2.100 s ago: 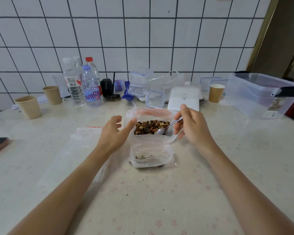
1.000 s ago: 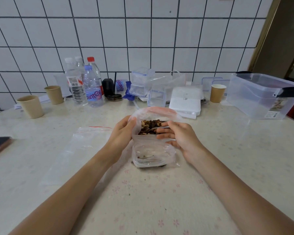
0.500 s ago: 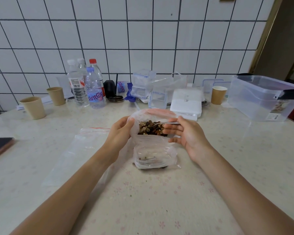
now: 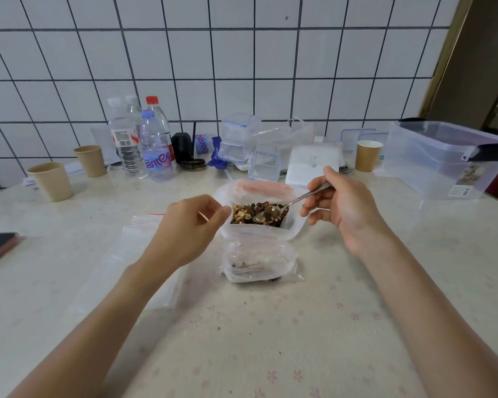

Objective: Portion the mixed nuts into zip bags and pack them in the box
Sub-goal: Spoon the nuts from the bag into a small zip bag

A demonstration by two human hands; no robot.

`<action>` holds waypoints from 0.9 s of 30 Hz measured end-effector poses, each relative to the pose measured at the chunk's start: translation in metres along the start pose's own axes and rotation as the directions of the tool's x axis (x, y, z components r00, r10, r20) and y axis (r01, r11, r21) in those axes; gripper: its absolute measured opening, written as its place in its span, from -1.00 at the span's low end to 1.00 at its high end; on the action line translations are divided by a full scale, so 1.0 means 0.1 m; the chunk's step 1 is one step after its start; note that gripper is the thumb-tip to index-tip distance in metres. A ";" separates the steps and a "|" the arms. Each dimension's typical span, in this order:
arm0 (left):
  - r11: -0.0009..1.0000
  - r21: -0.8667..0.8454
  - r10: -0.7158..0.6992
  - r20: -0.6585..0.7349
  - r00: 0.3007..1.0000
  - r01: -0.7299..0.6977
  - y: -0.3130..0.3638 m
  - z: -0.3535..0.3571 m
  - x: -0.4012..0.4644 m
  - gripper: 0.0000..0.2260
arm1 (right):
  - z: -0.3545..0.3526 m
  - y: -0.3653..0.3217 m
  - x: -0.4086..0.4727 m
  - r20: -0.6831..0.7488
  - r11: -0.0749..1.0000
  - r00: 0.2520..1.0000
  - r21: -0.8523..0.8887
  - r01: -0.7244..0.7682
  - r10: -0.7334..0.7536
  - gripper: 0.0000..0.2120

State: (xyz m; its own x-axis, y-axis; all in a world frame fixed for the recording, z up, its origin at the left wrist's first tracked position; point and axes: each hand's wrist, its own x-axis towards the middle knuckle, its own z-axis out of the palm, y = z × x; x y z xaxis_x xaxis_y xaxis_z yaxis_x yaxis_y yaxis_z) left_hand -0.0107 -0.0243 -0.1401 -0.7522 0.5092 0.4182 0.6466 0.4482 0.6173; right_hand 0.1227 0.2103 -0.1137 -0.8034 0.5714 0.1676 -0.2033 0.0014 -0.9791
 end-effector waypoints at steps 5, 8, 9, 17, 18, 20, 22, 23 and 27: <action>0.996 0.082 -0.055 0.276 0.960 0.033 0.04 0.03 -0.08 -0.60 | -0.02 -0.02 -0.04 0.130 0.980 0.991 -0.198 0.016 0.010 -0.58; 0.998 0.051 -0.040 0.363 0.931 0.023 0.06 0.05 -0.09 -0.81 | 0.00 -0.02 -0.09 0.187 0.940 0.981 -0.321 0.112 -0.053 -0.54; 1.000 0.020 -0.023 0.375 0.927 0.017 0.06 0.05 -0.09 -0.87 | 0.02 -0.03 -0.10 0.202 0.920 0.975 -0.358 0.162 -0.093 -0.53; 0.973 -0.219 0.030 0.438 0.899 0.075 0.07 -0.06 -0.06 -0.94 | 0.17 -0.06 -0.27 0.244 0.728 0.831 -0.403 0.555 -0.500 -0.54; 0.970 -0.227 0.028 0.447 0.894 0.083 0.06 -0.07 -0.06 -0.94 | 0.17 -0.07 -0.27 0.235 0.727 0.828 -0.398 0.560 -0.509 -0.54; 0.974 -0.213 0.025 0.455 0.890 0.081 0.05 -0.08 -0.06 -0.95 | 0.17 -0.08 -0.26 0.204 0.758 0.841 -0.366 0.540 -0.501 -0.53; 0.981 -0.184 0.026 0.450 0.893 0.064 0.06 -0.06 -0.06 -0.93 | 0.17 -0.07 -0.24 0.152 0.806 0.862 -0.306 0.506 -0.483 -0.52; 0.984 -0.170 0.025 0.445 0.895 0.057 0.06 -0.06 -0.06 -0.88 | 0.17 -0.06 -0.22 0.112 0.829 0.874 -0.280 0.485 -0.473 -0.52; 0.995 -0.083 -0.029 0.337 0.941 0.060 0.02 -0.08 -0.03 -0.59 | 0.16 0.01 -0.13 -0.050 0.914 0.925 -0.179 0.363 -0.377 -0.52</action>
State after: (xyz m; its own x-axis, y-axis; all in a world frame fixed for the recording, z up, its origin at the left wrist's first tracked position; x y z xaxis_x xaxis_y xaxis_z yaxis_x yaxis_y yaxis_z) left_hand -0.0084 -0.0311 -0.1350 -0.6840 0.7136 0.1514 0.5871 0.4152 0.6949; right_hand 0.1241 0.1898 -0.1149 -0.6379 0.5692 0.5187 -0.3774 0.3561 -0.8548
